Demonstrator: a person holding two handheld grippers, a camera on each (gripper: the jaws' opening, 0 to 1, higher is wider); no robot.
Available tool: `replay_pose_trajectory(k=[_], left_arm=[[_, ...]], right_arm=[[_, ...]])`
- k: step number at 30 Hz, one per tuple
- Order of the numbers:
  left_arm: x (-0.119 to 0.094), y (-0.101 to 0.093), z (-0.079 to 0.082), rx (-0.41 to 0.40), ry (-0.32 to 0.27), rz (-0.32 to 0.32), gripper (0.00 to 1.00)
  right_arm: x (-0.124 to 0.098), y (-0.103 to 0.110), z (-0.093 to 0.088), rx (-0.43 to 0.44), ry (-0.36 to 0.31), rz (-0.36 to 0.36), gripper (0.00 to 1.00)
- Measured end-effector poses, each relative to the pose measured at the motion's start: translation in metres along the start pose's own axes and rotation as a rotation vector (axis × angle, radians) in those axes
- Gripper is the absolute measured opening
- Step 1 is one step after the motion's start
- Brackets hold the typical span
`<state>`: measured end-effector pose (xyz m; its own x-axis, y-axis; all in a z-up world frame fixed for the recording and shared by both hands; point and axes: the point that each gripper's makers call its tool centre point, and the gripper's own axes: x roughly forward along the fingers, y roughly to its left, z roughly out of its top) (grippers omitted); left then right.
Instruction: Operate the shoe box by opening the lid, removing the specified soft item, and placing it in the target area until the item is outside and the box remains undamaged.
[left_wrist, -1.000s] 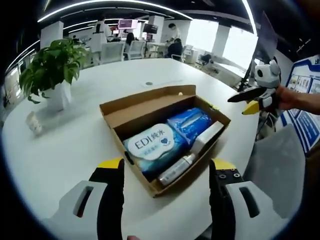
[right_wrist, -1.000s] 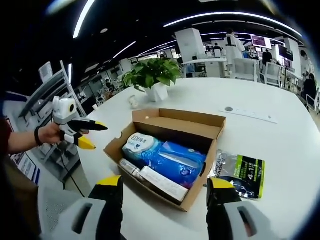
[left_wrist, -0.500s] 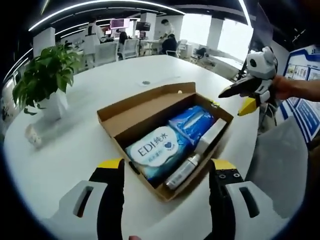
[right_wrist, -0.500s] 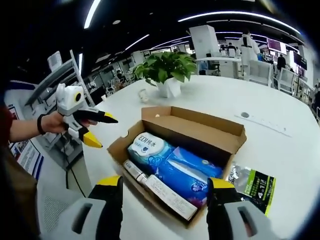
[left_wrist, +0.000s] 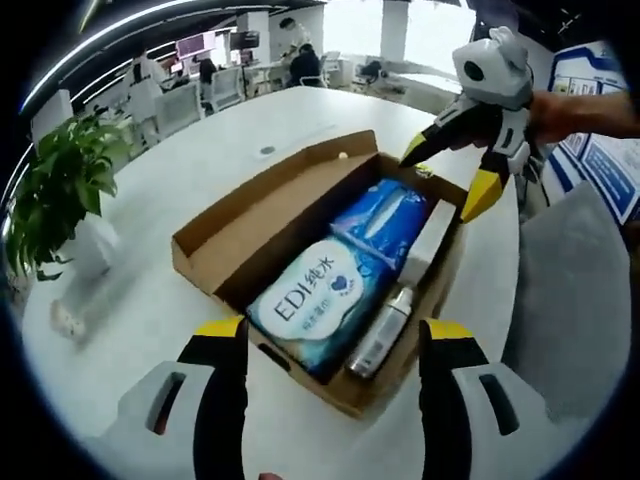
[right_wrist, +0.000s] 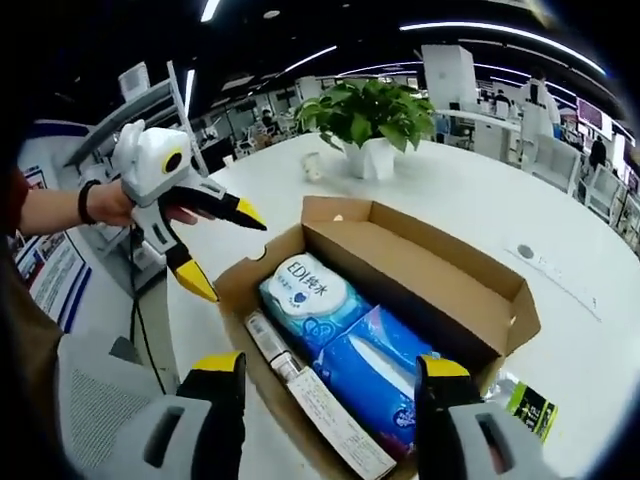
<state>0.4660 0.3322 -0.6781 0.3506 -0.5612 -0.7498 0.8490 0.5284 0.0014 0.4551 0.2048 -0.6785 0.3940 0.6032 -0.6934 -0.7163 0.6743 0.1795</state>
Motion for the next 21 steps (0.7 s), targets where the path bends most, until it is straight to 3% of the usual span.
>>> replay_pose_trajectory(k=[12,21], left_arm=[[0.024,0.004,0.002,0.082,0.066,-0.050,0.69],[0.045,0.012,-0.014,0.112,0.127,-0.067,0.67]], right_arm=[[0.040,0.011,0.010,-0.109,0.064,0.052,0.68],[0.074,0.014,0.016,-0.197,0.072,0.092,0.69]])
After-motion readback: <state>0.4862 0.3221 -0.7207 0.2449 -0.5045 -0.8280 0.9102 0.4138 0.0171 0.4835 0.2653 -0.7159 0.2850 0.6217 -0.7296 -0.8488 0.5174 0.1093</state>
